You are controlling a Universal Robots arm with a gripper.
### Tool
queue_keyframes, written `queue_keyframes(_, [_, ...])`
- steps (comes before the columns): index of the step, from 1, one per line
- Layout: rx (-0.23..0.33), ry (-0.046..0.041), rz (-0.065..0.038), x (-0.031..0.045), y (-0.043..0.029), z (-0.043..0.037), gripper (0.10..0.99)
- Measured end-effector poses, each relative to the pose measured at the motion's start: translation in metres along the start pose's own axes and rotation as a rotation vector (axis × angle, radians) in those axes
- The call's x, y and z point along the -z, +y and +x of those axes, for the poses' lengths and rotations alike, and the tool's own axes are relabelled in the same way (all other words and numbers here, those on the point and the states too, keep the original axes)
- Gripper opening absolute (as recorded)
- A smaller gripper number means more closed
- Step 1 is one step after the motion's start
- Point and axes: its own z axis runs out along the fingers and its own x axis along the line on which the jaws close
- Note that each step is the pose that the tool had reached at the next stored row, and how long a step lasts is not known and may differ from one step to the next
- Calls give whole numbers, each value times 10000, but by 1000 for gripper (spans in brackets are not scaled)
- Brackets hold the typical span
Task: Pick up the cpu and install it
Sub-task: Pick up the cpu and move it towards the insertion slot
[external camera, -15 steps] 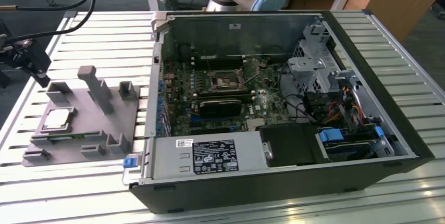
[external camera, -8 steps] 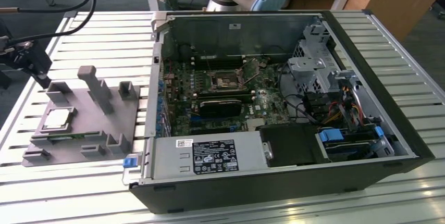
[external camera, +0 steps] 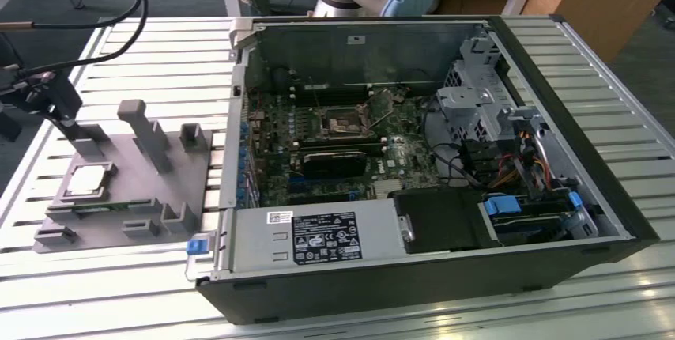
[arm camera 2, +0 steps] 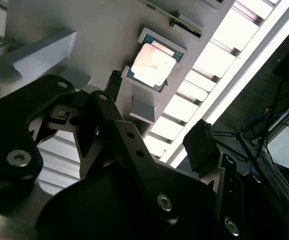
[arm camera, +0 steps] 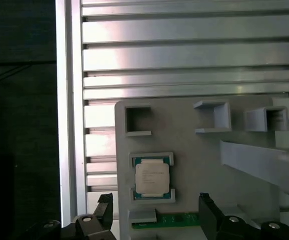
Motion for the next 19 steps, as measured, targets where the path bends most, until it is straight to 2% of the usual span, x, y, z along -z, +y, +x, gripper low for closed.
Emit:
queue_keyframes(5, [369, 16, -1, -68, -15, 0, 776])
queue_keyframes(19, [386, 17, -1, -183, -20, 0, 776])
